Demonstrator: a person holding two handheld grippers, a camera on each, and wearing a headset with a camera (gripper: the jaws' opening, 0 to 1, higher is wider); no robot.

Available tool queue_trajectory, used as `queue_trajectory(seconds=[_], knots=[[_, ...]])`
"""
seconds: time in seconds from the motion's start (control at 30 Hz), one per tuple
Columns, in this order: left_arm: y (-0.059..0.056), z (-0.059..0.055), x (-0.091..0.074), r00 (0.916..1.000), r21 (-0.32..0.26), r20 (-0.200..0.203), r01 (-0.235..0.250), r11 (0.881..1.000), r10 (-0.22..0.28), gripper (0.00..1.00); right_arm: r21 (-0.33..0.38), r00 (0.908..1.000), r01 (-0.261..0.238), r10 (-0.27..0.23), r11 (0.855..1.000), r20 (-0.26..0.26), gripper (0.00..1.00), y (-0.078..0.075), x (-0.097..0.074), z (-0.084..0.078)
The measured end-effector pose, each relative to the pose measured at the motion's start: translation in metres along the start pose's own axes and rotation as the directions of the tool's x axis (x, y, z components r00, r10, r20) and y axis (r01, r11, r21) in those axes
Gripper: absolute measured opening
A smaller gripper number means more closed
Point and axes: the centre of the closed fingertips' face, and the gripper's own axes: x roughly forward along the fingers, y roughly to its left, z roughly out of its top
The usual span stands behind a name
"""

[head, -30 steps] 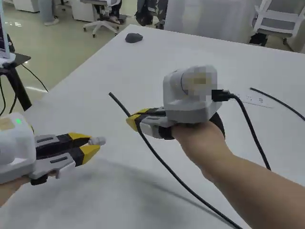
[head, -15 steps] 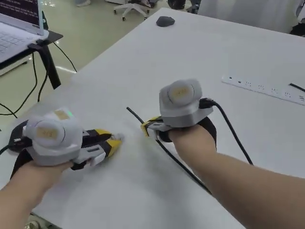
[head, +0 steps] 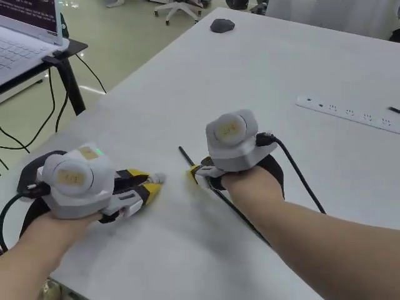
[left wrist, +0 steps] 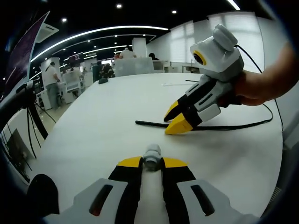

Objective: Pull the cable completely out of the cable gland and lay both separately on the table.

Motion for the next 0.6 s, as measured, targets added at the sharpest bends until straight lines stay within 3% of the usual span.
queue_trajectory(seconds=[0.03, 0.1, 0.13, 0.23, 0.3, 0.37, 0.43, 0.57, 0.6], knots=[[-0.001, 0.002, -0.001, 0.9997, 0.0, 0.024, -0.007, 1.0, 0.007, 0.23, 0.0, 1.0, 0.0, 0.0, 1.0, -0.002, 0.27, 0.0, -0.002, -0.001], [-0.004, 0.002, 0.001, 0.9996, -0.011, 0.022, 0.019, 1.0, -0.018, 0.44, 0.017, 0.9998, -0.008, 0.008, 1.0, -0.019, 0.38, 0.002, -0.006, -0.005], [-0.007, 0.001, 0.001, 0.9993, -0.02, 0.018, 0.034, 0.999, -0.033, 0.5, 0.009, 0.9999, -0.002, 0.002, 1.0, -0.011, 0.42, 0.001, -0.007, -0.004], [-0.009, 0.0, 0.002, 0.999, -0.023, 0.026, 0.037, 0.999, -0.037, 0.54, 0.0, 0.9996, 0.028, -0.028, 1.0, -0.002, 0.55, -0.004, -0.015, -0.01], [-0.012, 0.002, 0.003, 0.998, -0.008, 0.032, 0.055, 0.998, -0.055, 0.66, 0.004, 0.9991, 0.043, -0.043, 0.999, 0.003, 0.73, -0.007, -0.019, -0.012], [-0.016, 0.007, 0.003, 0.996, 0.017, 0.051, 0.073, 0.997, -0.074, 0.83, 0.005, 0.9984, 0.056, -0.057, 0.998, 0.009, 0.79, -0.009, -0.029, -0.015], [-0.018, 0.009, 0.004, 0.9957, 0.022, 0.036, 0.085, 0.996, -0.085, 0.97, -0.01, 0.9945, 0.104, -0.104, 0.995, 0.015, 0.8, -0.017, -0.04, -0.023], [-0.017, 0.013, 0.002, 0.9947, 0.03, 0.007, 0.102, 0.994, -0.103, 0.99, 0.036, 0.9894, 0.145, -0.145, 0.989, 0.004, 0.99, -0.029, -0.057, -0.04], [-0.019, 0.015, 0.001, 0.9937, 0.025, 0.008, 0.112, 0.993, -0.112, 0.99, 0.055, 0.9898, 0.143, -0.142, 0.988, -0.01, 0.99, -0.029, -0.063, -0.044]])
